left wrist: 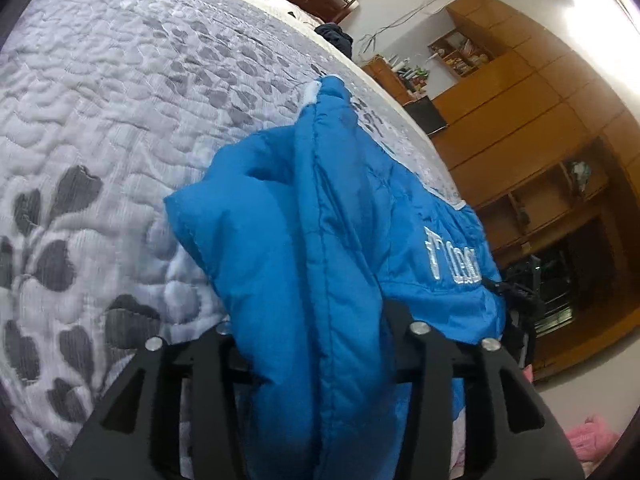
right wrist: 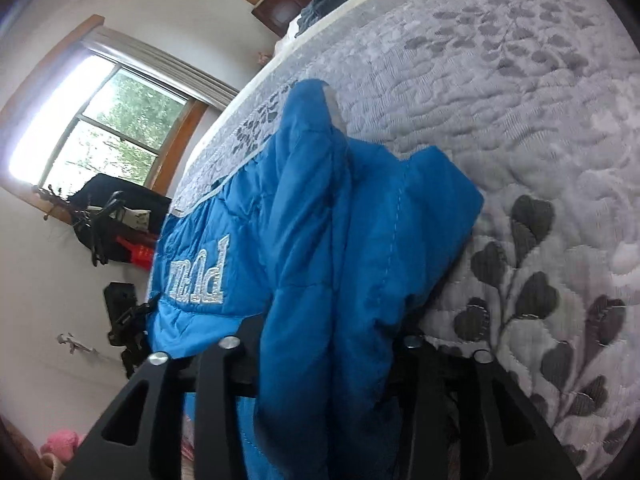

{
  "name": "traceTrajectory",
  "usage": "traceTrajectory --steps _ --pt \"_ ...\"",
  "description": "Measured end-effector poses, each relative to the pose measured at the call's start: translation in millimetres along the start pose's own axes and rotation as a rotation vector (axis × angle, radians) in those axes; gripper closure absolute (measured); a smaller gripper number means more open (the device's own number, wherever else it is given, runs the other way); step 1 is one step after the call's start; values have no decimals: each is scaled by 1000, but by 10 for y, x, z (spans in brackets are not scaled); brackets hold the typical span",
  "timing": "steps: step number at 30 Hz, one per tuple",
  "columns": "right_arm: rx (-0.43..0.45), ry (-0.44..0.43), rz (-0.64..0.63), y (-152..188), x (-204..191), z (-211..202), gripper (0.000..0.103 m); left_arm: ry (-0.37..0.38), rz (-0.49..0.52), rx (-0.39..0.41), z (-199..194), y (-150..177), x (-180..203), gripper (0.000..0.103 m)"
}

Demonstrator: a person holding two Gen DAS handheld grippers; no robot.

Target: Fold large clothes

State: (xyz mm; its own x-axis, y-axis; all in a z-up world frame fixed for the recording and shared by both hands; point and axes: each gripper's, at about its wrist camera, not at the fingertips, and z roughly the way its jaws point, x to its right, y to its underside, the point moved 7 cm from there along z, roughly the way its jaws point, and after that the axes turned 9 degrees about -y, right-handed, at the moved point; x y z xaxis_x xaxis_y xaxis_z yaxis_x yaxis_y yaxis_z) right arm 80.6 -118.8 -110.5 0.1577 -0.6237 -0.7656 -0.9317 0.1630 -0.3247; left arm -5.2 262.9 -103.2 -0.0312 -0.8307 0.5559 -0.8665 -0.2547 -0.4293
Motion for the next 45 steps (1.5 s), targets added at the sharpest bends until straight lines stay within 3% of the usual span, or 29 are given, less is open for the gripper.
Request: traceTrajectory --steps 7,11,12,16,21,23,25,26,28,29,31,35,38,41,45 --pt "91 170 -76 -114 -121 -427 35 -78 25 77 -456 -154 -25 54" --pt "90 213 -161 -320 -389 -429 32 -130 79 172 -667 -421 71 53" --pt "82 215 -185 -375 -452 -401 27 -128 98 180 -672 -478 133 51" --pt "35 242 -251 -615 -575 -125 23 -150 188 138 -419 -702 379 47" --pt "-35 304 -247 -856 -410 255 23 -170 211 45 55 -869 423 46" --pt "-59 303 -235 -910 -341 370 31 -180 216 19 207 -912 411 45" --pt "-76 280 -226 -928 -335 450 53 -194 222 11 295 -942 411 45" --pt "-76 282 -228 -949 -344 477 55 -207 230 6 345 -960 415 47" --pt "-66 293 -251 -969 -388 479 72 -245 229 6 408 -1005 405 63" --pt "-59 290 -257 -983 -413 462 76 -249 222 8 419 -1025 401 78" --pt "-28 263 -258 -1026 -487 368 85 -214 182 26 373 -1082 387 86" --pt "32 190 -266 -1110 -666 146 89 -170 170 106 167 -1154 493 91" --pt "70 187 -290 -1159 -771 42 89 -167 186 173 28 -1200 574 91" --pt "69 201 -274 -1207 -720 83 89 -194 195 166 88 -1231 532 91" --pt "26 239 -227 -1223 -475 300 89 -238 176 90 355 -1167 331 91"
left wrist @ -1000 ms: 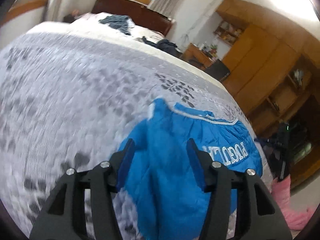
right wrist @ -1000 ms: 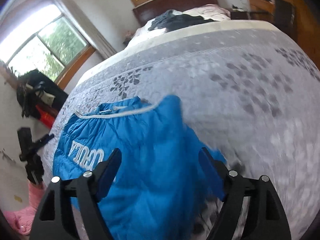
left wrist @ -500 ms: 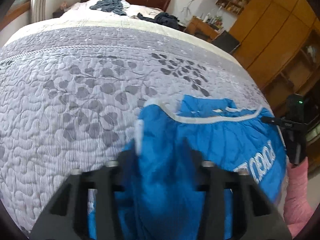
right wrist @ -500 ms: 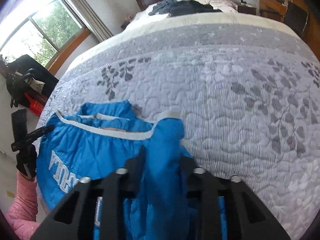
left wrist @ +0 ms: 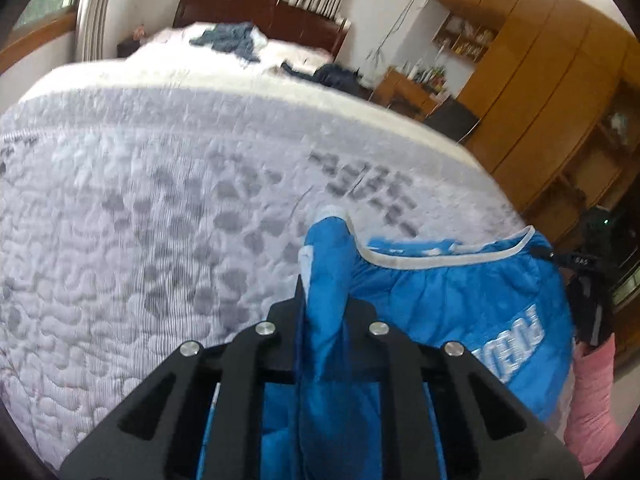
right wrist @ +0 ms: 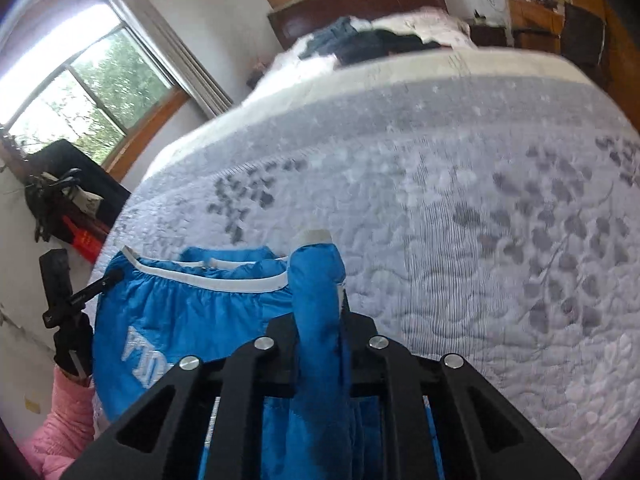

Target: Fold large clothes

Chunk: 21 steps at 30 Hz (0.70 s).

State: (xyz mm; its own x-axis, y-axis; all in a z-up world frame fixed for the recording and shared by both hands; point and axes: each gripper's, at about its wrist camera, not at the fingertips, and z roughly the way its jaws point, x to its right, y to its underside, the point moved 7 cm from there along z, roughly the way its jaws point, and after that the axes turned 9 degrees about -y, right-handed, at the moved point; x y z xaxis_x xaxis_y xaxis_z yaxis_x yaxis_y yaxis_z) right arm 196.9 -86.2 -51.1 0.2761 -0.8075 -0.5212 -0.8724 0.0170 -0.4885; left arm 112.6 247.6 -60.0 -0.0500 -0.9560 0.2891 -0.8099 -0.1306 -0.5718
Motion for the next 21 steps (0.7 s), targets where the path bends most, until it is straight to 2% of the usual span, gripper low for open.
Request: traceTrajectory --steps 2,5,11,16,18,20,21 --pt "-39 17 29 61 139 162 89 7 -23 -30 115 65 -74 90" --pt "-68 -1 79 139 283 316 87 10 -32 -44 187 123 -135 87" --pt "-65 3 91 163 308 314 80 -15 -38 -67 195 143 -162 77" --pt "1 18 74 190 209 -104 63 -37 -49 -11 -153 92 -109 73" --pt "28 10 75 260 151 -343 51 -16 -44 35 -419 81 -39 65" --pt "46 21 70 374 108 -563 46 12 -34 64 -652 106 90 62" --pt "47 26 71 434 93 -642 37 23 -24 72 -739 131 163 61"
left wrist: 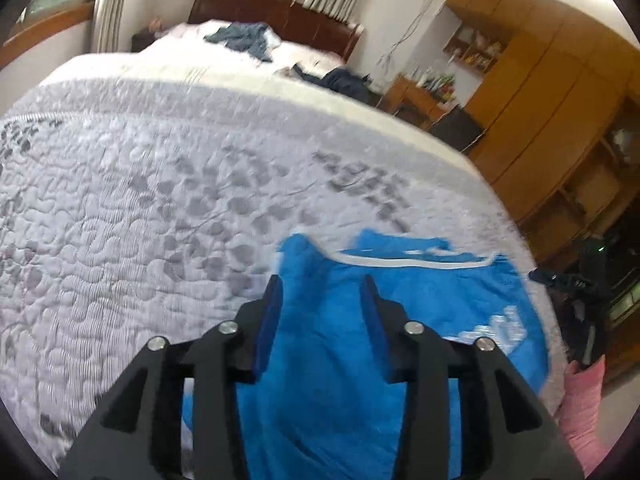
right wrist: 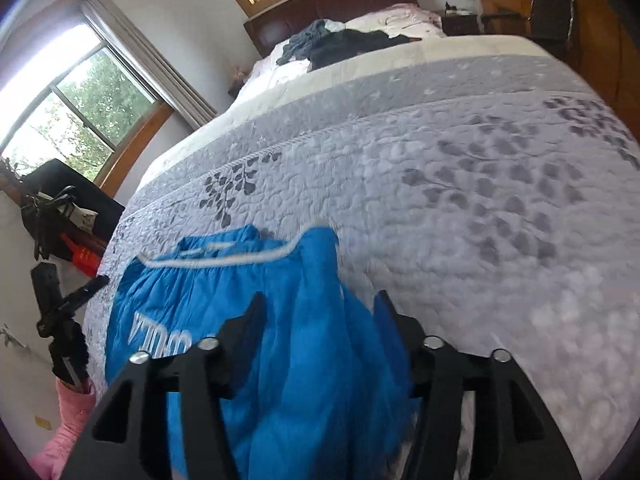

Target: Fold large clothes

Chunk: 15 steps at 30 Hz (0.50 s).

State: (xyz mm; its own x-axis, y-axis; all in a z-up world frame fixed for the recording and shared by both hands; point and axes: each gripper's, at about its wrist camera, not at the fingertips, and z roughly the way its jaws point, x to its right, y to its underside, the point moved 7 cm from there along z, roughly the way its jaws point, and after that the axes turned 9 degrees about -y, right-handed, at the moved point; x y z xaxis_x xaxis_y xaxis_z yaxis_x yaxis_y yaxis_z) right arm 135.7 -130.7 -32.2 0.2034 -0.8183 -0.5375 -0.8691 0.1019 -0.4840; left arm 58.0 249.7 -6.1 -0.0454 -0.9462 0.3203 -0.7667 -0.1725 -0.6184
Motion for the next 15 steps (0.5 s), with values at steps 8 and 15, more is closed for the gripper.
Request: traceTrajectory --steps 8,15 --pt "-21 3 56 718 31 -369 26 60 94 -52 -213 519 643 51" --pt "-39 -45 115 1206 21 -380 22 6 106 -98 -91 892 713 49"
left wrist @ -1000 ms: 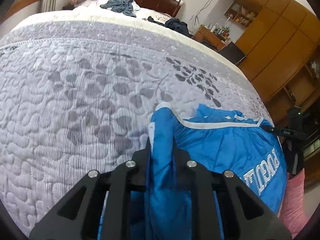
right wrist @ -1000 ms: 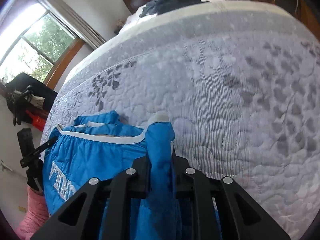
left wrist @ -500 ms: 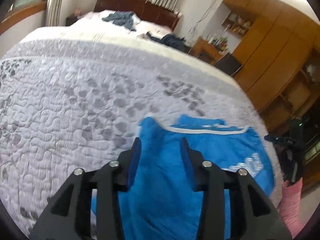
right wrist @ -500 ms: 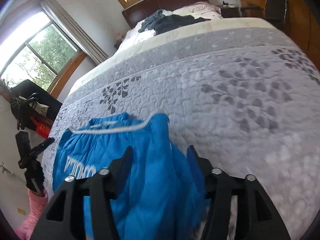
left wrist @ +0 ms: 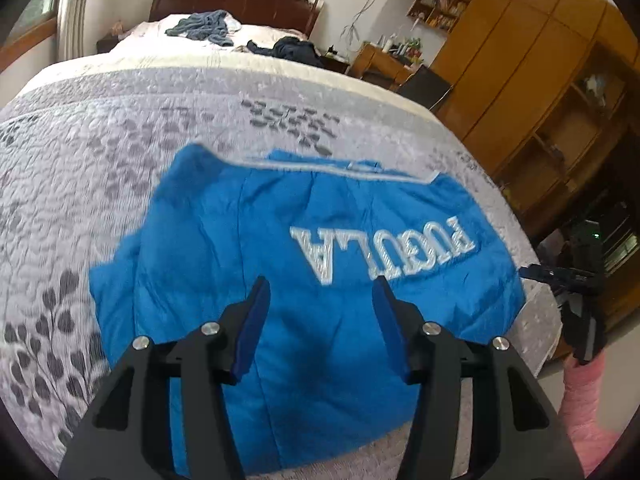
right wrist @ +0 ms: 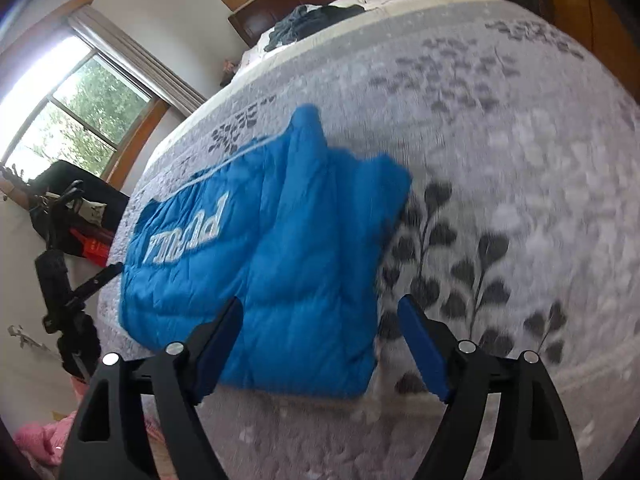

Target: Fold large clothes

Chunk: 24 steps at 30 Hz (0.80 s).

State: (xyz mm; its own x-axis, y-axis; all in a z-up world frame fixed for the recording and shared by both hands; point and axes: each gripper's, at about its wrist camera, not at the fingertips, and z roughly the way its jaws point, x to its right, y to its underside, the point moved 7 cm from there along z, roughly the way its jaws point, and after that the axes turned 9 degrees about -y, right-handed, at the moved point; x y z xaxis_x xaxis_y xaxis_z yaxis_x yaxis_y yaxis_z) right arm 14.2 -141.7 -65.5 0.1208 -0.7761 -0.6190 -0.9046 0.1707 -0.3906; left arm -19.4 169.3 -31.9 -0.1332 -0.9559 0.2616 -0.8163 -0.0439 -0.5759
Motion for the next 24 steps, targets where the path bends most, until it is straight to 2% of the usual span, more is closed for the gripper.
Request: traceTrajectory --steps 3,9,16,18,22,24 --pt "-3 -59 50 130 41 53 21 -21 -8 -4 46 95 -42 49" --pt "-27 -121 141 256 210 298 21 -28 -9 -3 125 192 -93 49" --pt "-30 -195 159 234 220 523 23 -25 4 0 178 234 -115 49" --pt "-21 -194 148 229 198 548 30 -20 6 2 187 240 -118 49" --pt "-15 -232 147 238 123 553 59 -13 4 -2 196 251 -120 49" --pt "0 -230 125 230 43 499 63 -9 5 -5 195 256 -117 49"
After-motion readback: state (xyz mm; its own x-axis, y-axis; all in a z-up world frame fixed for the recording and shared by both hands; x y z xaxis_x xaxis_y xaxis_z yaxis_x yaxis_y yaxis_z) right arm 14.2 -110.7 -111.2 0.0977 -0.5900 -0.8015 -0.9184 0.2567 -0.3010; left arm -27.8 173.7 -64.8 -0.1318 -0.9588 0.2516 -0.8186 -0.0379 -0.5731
